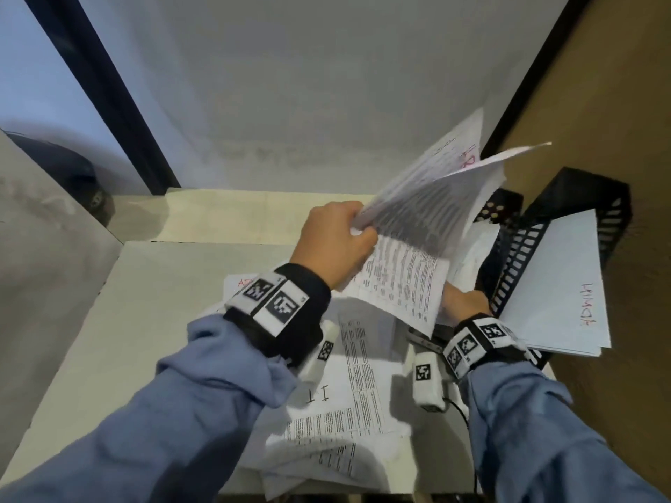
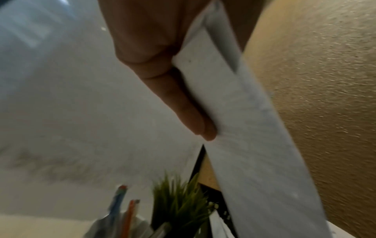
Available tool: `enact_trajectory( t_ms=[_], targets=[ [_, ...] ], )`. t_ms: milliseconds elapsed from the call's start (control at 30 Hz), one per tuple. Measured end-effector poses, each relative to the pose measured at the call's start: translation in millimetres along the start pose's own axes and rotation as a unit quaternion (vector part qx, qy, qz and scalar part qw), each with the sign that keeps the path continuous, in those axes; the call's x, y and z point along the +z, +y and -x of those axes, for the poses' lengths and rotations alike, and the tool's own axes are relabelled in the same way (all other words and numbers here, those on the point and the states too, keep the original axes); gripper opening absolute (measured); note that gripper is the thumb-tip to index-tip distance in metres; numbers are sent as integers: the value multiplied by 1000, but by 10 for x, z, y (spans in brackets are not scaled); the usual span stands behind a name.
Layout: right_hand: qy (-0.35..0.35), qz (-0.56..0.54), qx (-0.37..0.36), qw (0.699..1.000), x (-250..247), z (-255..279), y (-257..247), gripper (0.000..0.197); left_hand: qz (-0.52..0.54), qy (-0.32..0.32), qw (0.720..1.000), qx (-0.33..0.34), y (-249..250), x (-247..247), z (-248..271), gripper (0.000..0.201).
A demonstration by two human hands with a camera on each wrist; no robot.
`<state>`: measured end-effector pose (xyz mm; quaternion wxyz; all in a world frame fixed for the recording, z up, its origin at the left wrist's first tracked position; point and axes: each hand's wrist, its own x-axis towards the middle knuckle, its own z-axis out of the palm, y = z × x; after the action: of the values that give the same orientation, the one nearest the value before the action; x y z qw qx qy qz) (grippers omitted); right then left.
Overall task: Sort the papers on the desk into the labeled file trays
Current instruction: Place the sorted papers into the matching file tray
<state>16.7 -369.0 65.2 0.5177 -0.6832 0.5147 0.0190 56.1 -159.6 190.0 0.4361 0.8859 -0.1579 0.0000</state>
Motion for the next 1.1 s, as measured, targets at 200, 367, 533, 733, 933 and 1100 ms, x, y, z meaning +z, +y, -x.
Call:
enact_trajectory(
  t_ms=[200,367,533,733,933,1100],
  targets=[
    [50,12,-108,993,-127,-17,9,23,-112,-63,991,38,323,322,-289,13],
    [70,72,-239,966,-496,173,-267,9,-162,-94,982,38,507,695,-457,12],
    [67,122,-285,948,-709,368,-489,13,-133,-132,982,17,673,1135,-491,16],
    [48,277,-281,918,-519,328,-433,47,-108,-215,967,-80,398,1625,-484,28],
    [0,291,-224,930,-333,252,-196,48,4,-206,971,-118,-10,1691,-359,38],
    [54,261,-276,923,-288,431,-269,60,114,-94,978,-150,-132,1370,-232,43]
  ],
)
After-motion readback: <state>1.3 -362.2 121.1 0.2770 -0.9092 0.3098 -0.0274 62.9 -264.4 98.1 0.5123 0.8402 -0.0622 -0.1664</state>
